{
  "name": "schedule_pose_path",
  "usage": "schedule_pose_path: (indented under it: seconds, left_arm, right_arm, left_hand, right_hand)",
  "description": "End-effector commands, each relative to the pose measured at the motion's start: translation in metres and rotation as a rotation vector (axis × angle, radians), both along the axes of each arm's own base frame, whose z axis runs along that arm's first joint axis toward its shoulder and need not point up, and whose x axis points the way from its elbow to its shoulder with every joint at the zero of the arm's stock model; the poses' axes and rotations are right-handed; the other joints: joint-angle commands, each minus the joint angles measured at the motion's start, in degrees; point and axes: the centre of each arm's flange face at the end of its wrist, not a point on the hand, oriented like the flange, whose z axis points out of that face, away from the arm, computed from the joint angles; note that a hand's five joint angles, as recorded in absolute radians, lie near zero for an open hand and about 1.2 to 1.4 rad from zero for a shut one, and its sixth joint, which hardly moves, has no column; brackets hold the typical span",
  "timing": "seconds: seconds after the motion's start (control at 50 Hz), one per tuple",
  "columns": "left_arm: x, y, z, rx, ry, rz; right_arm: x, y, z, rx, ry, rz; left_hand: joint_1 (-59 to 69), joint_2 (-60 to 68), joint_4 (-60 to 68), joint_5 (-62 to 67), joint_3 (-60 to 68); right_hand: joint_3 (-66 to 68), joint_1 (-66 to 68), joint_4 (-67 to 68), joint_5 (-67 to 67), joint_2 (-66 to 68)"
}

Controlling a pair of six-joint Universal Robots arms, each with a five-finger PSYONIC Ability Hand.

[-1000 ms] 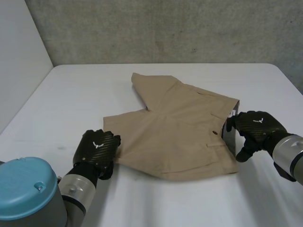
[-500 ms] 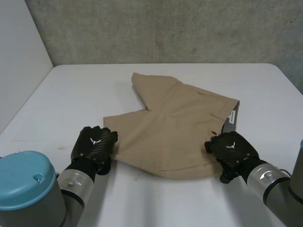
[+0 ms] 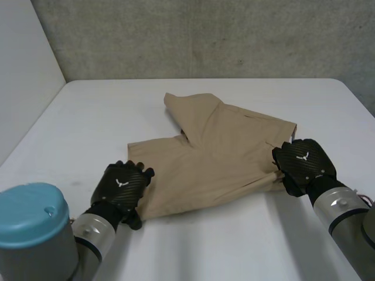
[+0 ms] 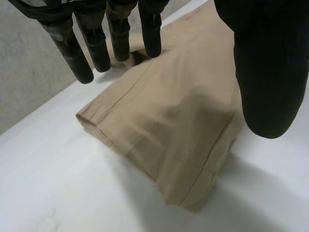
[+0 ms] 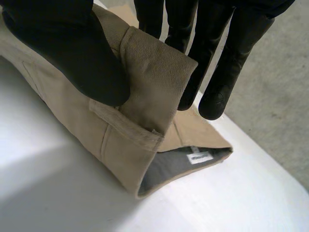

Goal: Fold the shorts.

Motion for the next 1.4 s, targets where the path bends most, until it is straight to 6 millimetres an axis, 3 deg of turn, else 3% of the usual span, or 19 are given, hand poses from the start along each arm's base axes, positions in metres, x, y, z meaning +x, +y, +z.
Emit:
schedule_pose_path:
  seconds: [0.02, 0.3, 0.66, 0.86, 0.98, 1.06, 1.08, 1.14, 1.16, 1.24, 1.4]
  left_arm:
    - [0.029, -0.020, 0.009, 0.086, -0.012, 0.108]
    - [0.034, -0.009, -0.006, 0.243, 0.057, 0.150]
    - [0.025, -0.024, -0.025, 0.260, 0.049, 0.146]
    - [0.017, -0.043, -0.031, 0.151, 0.096, 0.140]
    - [0.017, -0.047, -0.013, 0.075, 0.125, 0.153]
    - [0.020, -0.041, 0.021, -0.020, 0.174, 0.159]
    - [0.022, -0.037, 0.039, -0.070, 0.201, 0.154]
    - [0.023, -0.030, 0.051, -0.101, 0.216, 0.145]
    - [0.027, -0.020, 0.068, -0.144, 0.239, 0.137]
    - [0.035, -0.004, 0.090, -0.171, 0.251, 0.135]
    - [0.051, 0.033, 0.097, -0.059, 0.044, 0.099]
  right_arm:
    - [0.000, 0.000, -0.010, 0.046, -0.007, -0.007]
    - [-0.001, 0.002, -0.012, 0.069, -0.008, -0.009]
    - [0.000, 0.005, -0.014, 0.084, -0.005, -0.002]
    - [-0.001, 0.004, -0.013, 0.084, -0.008, -0.009]
    - [-0.002, 0.004, -0.008, 0.064, -0.008, -0.015]
    - [-0.002, 0.004, 0.002, 0.038, -0.010, -0.014]
    - [-0.002, 0.006, 0.007, 0.038, -0.010, -0.011]
    - [-0.003, 0.010, 0.020, 0.044, -0.005, -0.002]
    - [-0.003, 0.012, 0.028, 0.045, -0.006, 0.001]
    - [-0.004, 0.019, 0.042, 0.064, 0.007, 0.009]
    - [-0.009, 0.054, 0.077, 0.126, 0.167, 0.109]
  left_hand:
    - [2.91, 3.62, 3.69, 4.13, 3.40]
    - [15.86, 16.57, 16.64, 17.08, 16.35]
    - [23.26, 23.97, 24.05, 24.49, 23.76]
    - [61.94, 62.65, 62.72, 63.16, 62.43]
    - [61.94, 62.65, 62.72, 63.17, 62.44]
    - [61.94, 62.65, 62.72, 63.17, 62.44]
    - [61.94, 62.65, 62.72, 63.17, 62.44]
    - [61.94, 62.65, 62.72, 63.17, 62.44]
    - [61.94, 62.65, 62.72, 63.17, 62.44]
    - [61.94, 62.65, 62.72, 63.17, 62.44]
    - [61.94, 62.65, 62.72, 63.17, 62.44]
  right_hand:
    - [12.16, 26.04, 11.90, 13.57, 12.64]
    - [12.16, 26.04, 11.90, 13.57, 12.64]
    - [12.16, 26.04, 11.90, 13.57, 12.64]
    - [12.16, 26.04, 11.90, 13.57, 12.64]
    - [12.16, 26.04, 11.90, 13.57, 12.64]
    - [12.16, 26.04, 11.90, 13.57, 12.64]
    - [12.16, 26.04, 11.90, 13.57, 12.64]
    - [12.16, 26.04, 11.90, 13.57, 12.64]
    - [12.16, 26.04, 11.90, 13.57, 12.64]
    - [12.16, 26.04, 11.90, 13.57, 12.64]
    - [12.16, 26.04, 11.90, 13.57, 12.64]
